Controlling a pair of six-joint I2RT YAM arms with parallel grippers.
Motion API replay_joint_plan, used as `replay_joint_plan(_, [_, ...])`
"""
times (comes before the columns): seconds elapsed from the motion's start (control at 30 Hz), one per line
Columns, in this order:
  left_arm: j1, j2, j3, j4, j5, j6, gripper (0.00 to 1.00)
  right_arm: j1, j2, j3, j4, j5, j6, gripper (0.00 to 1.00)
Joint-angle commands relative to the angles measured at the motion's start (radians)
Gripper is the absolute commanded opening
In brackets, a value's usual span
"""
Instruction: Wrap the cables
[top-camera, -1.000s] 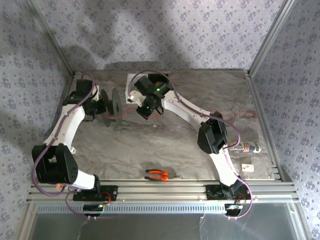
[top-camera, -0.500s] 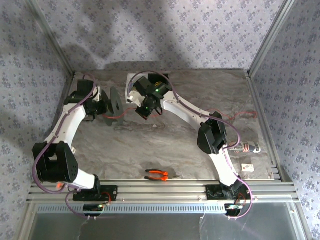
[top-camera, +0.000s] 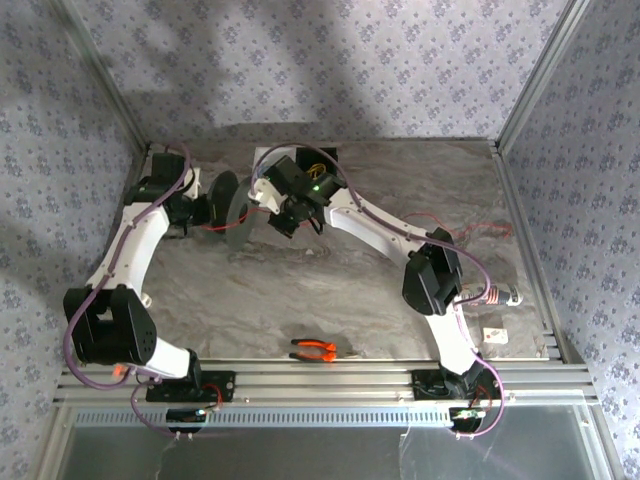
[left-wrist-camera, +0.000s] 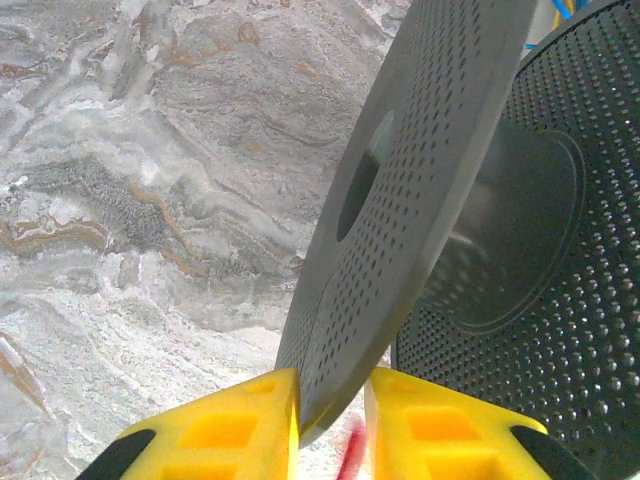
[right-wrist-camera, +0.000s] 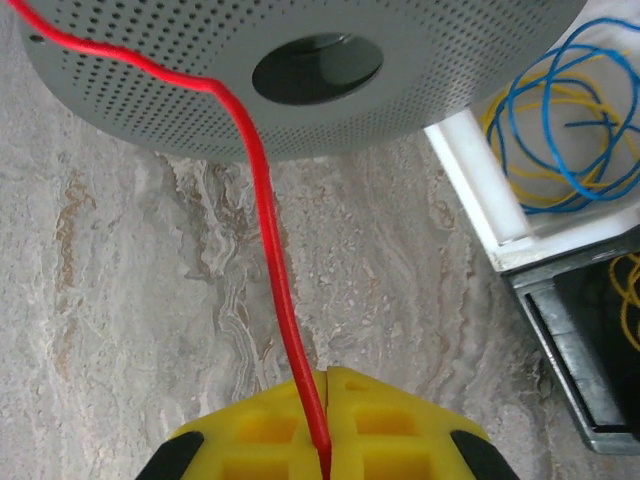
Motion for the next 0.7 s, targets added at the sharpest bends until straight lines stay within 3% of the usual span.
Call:
replay_joint_plan(0.0, [-0.011,-0.009,0.048,-0.051,-0.006,0.028,0.25,0.011,-0.047,-0.023,0.023,0.035,-0.019,0.00])
replay_joint_plan(0.5, [-0.015,-0.003,0.090,-0.070,-0.010,0.039,0.43,0.014,-0.107,-0.095,0.054,0.144,-0.038,0.00])
replay_joint_plan(0.67, [-0.014,-0.006,0.106,-0.077,-0.010,0.039,0.41,0.015,-0.125,-0.112,0.064,0.163,-0.042,0.00])
